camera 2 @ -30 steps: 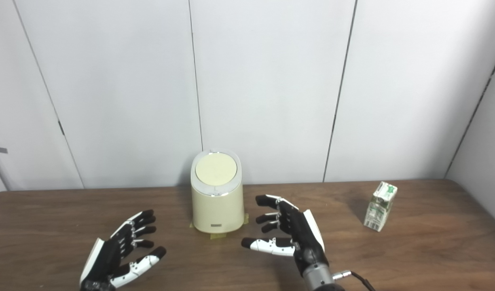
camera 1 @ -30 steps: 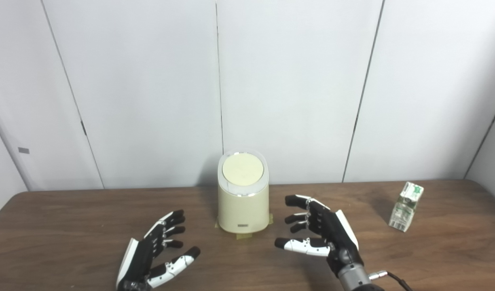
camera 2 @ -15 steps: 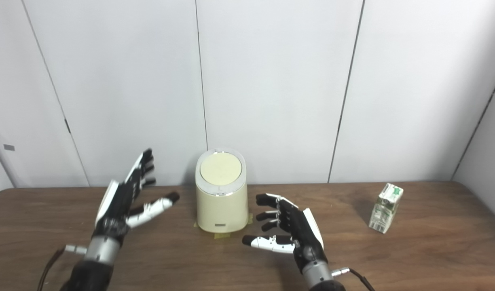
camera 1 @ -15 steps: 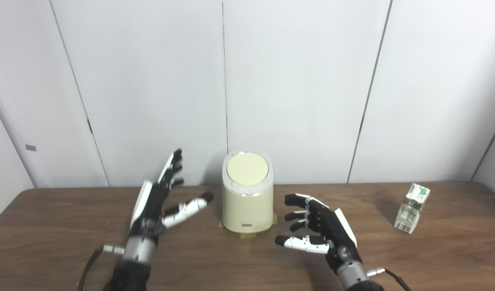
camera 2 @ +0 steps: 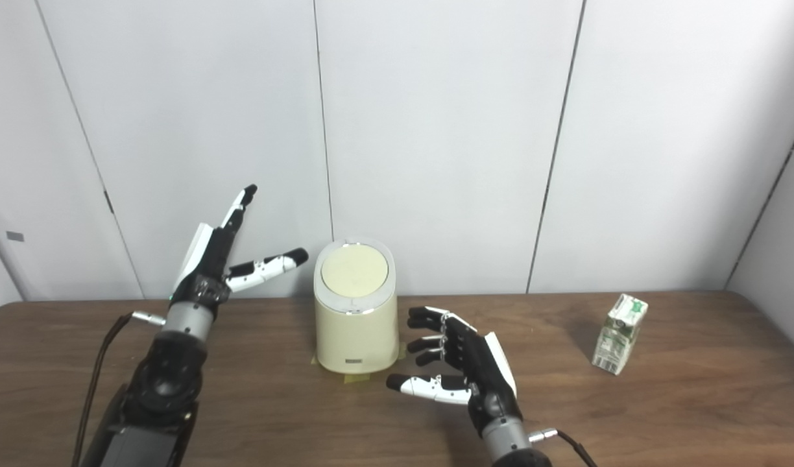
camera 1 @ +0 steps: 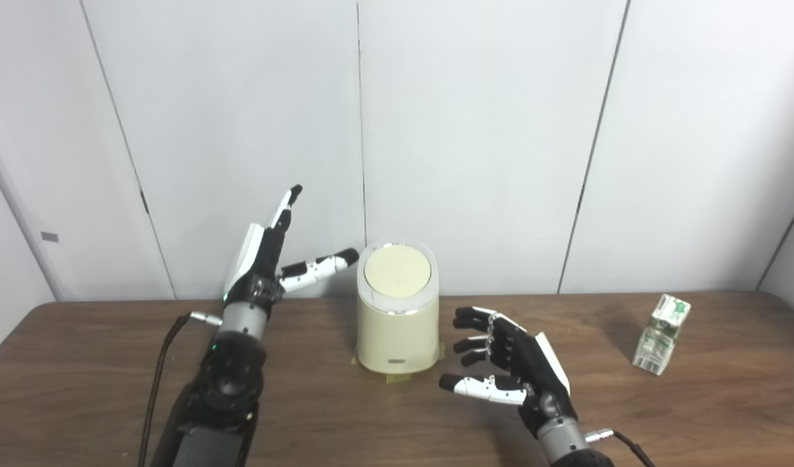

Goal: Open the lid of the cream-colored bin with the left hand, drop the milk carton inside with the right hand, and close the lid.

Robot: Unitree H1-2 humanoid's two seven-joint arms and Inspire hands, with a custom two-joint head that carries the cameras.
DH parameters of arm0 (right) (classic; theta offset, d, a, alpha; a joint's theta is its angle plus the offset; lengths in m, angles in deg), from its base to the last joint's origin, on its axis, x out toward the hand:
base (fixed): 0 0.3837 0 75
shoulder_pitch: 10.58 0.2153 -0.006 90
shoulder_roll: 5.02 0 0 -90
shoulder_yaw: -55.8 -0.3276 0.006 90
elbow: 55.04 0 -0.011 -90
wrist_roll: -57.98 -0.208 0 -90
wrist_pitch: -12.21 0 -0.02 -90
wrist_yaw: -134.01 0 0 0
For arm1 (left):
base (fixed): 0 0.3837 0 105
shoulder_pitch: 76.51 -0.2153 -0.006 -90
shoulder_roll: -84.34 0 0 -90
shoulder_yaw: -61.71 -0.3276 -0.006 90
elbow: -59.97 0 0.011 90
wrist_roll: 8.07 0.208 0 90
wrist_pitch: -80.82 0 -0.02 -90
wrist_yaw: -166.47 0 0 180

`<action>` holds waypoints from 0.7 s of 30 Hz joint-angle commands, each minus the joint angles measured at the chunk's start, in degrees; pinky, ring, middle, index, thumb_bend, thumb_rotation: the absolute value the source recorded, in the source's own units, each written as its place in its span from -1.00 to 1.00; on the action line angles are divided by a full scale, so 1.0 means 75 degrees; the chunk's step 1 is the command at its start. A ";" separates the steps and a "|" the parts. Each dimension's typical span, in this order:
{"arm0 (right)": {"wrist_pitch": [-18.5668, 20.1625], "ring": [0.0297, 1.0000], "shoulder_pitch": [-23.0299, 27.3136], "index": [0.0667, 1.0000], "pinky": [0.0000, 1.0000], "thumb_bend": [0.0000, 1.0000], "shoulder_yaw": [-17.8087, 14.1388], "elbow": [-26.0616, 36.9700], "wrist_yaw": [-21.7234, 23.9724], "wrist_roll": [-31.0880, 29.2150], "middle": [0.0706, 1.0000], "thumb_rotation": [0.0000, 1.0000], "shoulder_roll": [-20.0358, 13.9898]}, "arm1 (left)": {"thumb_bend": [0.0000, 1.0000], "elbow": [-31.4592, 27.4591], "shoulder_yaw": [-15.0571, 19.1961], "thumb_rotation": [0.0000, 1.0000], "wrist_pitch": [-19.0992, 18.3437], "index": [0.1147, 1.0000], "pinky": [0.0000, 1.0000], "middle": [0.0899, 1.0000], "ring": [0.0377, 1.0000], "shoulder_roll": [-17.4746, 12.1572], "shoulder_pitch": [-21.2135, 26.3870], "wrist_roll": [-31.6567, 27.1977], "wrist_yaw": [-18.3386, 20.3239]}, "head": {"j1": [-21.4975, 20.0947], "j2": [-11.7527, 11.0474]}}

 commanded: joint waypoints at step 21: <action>-0.0572 0.09 0.0314 0.39 -0.04 0.29 0.0201 0.0178 -0.0318 0.0596 0.37 -0.93 0.0037 | 1.00 0.1242 -0.0854 -0.18 -0.0473 1.00 1.00 1.00 1.00 0.0187 0.1022 0.1233 -0.1021 | -0.0092 -0.0007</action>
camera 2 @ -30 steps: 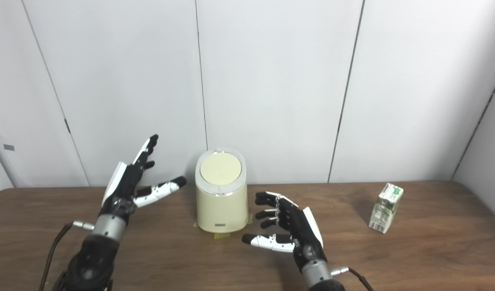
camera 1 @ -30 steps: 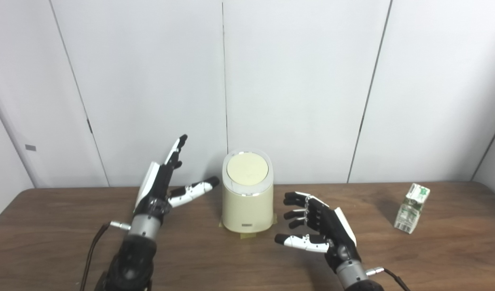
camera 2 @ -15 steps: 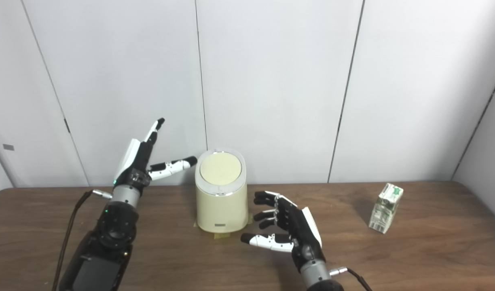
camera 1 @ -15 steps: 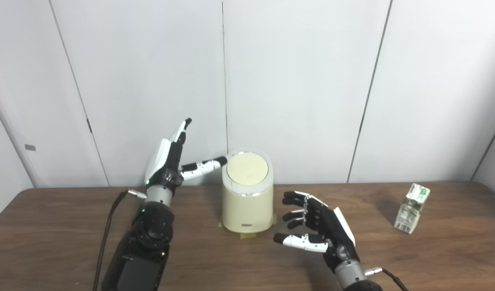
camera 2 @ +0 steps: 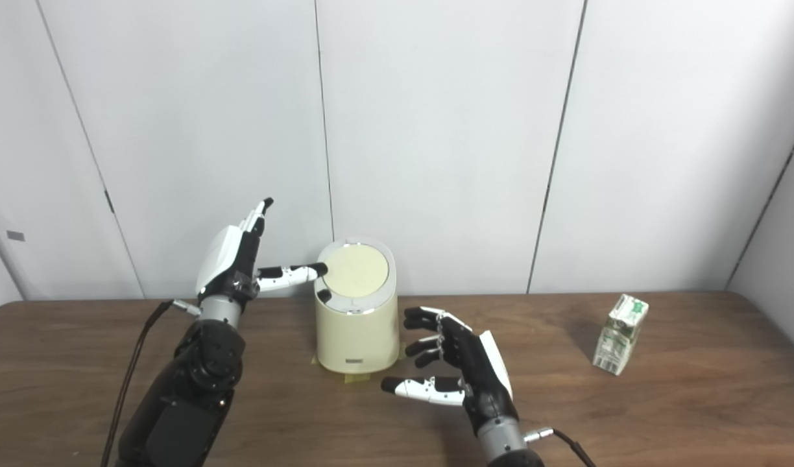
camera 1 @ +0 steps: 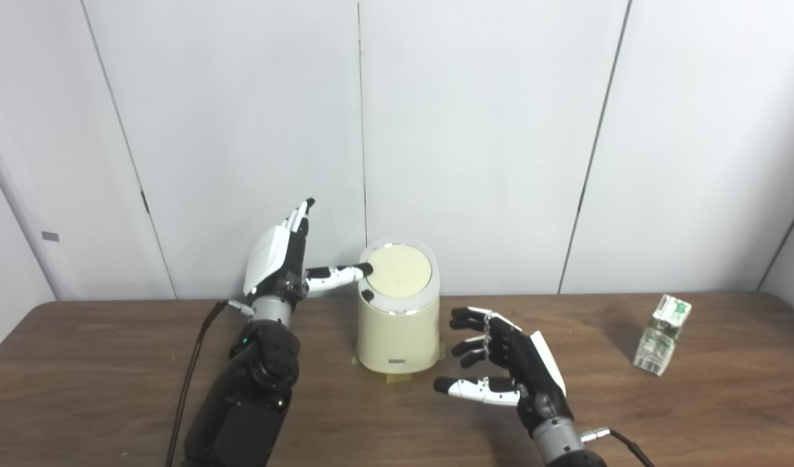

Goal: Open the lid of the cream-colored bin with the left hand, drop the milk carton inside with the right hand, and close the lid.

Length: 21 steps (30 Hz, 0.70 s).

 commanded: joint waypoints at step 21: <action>-0.0241 0.06 0.0288 0.38 -0.05 0.28 0.0024 0.0357 -0.0108 0.0066 0.34 -0.93 0.0140 | 0.98 0.0341 -0.0610 -0.21 -0.0410 1.00 1.00 1.00 1.00 0.0405 0.0927 0.0635 -0.0319 | -0.0194 0.0078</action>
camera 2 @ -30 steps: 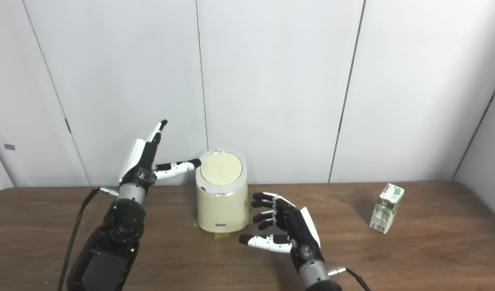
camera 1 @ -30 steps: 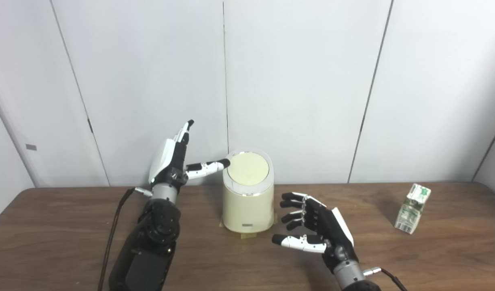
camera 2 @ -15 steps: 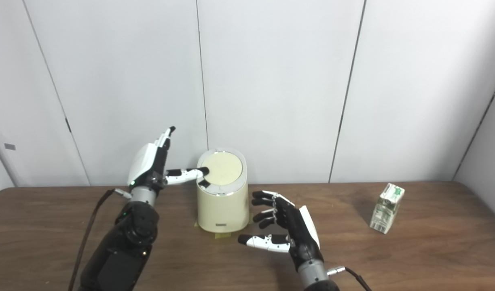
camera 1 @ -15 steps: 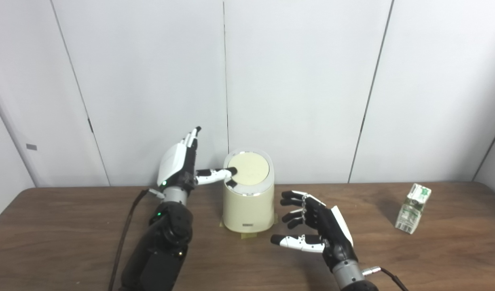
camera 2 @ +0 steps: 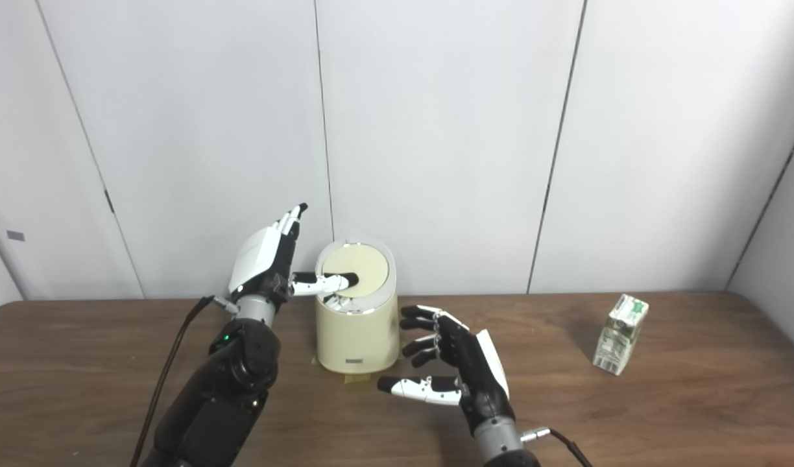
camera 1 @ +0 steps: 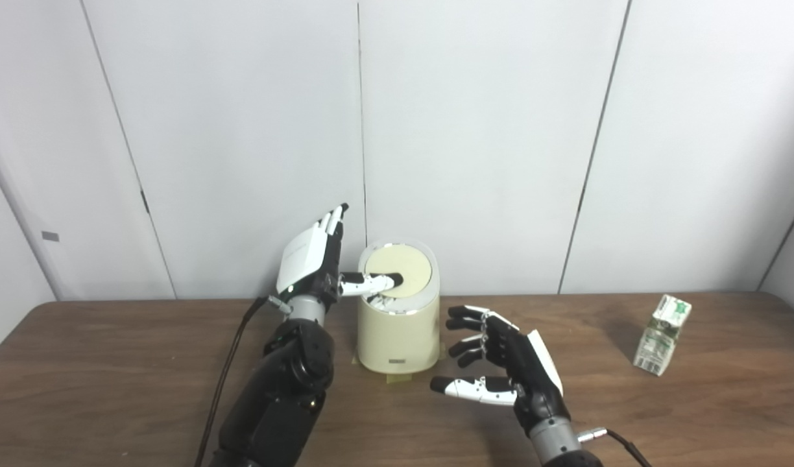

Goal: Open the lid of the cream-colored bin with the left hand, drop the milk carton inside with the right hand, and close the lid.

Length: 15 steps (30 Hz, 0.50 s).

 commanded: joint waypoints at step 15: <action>-0.0096 0.05 0.0214 0.39 -0.07 0.28 -0.0045 0.0518 -0.0001 -0.0066 0.35 -0.98 0.0098 | 1.00 0.0390 -0.1783 -0.73 -0.0421 1.00 1.00 1.00 1.00 -0.1025 0.0948 0.2523 0.0007 | -0.0015 0.0144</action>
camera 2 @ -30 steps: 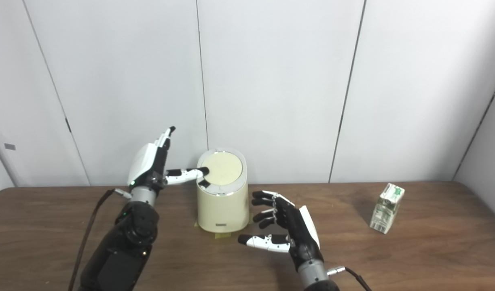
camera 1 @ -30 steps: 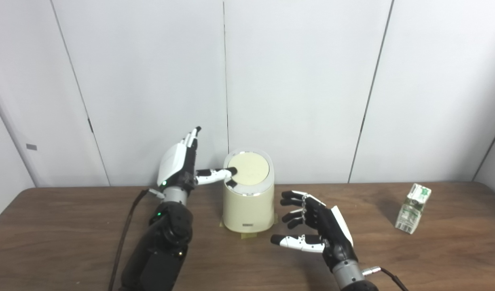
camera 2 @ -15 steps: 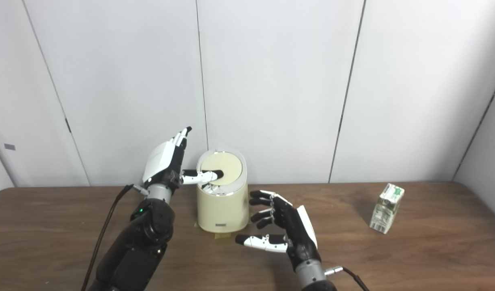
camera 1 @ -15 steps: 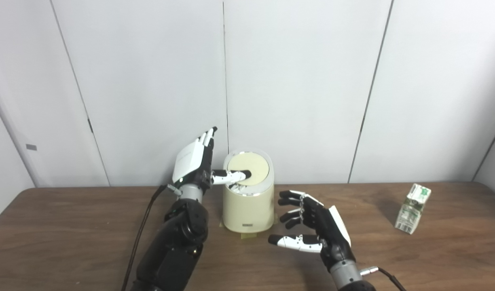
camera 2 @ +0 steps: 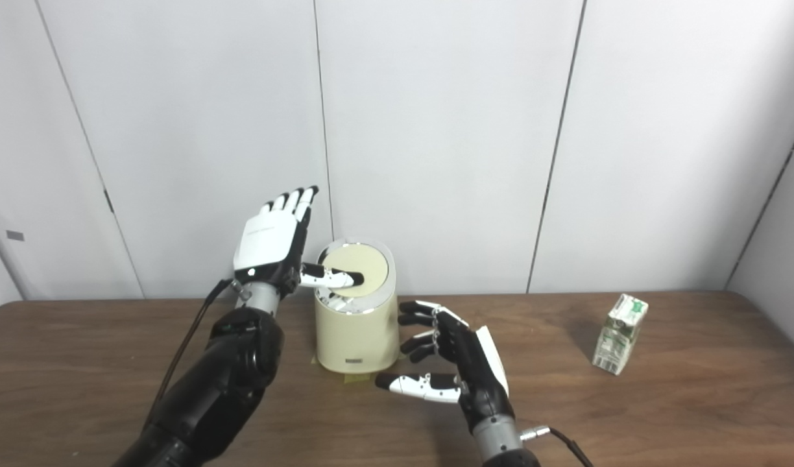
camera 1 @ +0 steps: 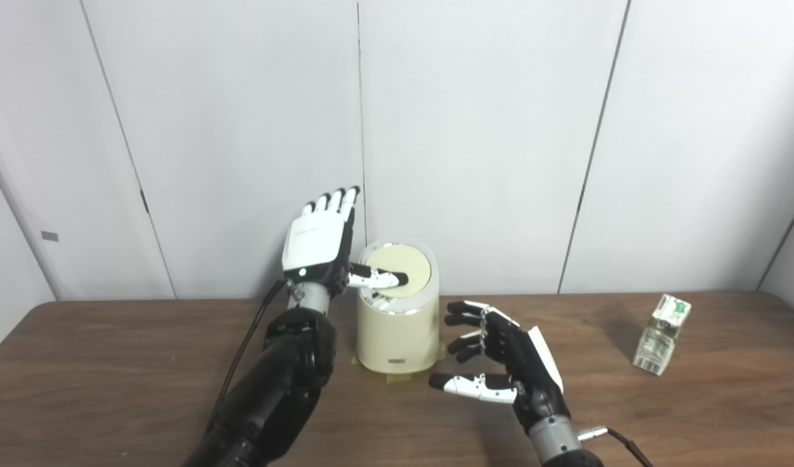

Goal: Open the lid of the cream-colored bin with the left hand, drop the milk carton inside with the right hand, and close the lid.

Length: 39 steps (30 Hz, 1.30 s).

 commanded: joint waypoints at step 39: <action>-0.0091 0.06 0.0285 0.38 -0.10 0.27 -0.0228 0.0279 -0.0034 -0.0101 0.37 -1.00 -0.0223 | 0.61 -0.3690 0.3860 -0.55 0.1185 0.64 0.47 0.62 0.57 0.0264 -0.2894 -0.5553 0.1734 | 0.0218 0.0094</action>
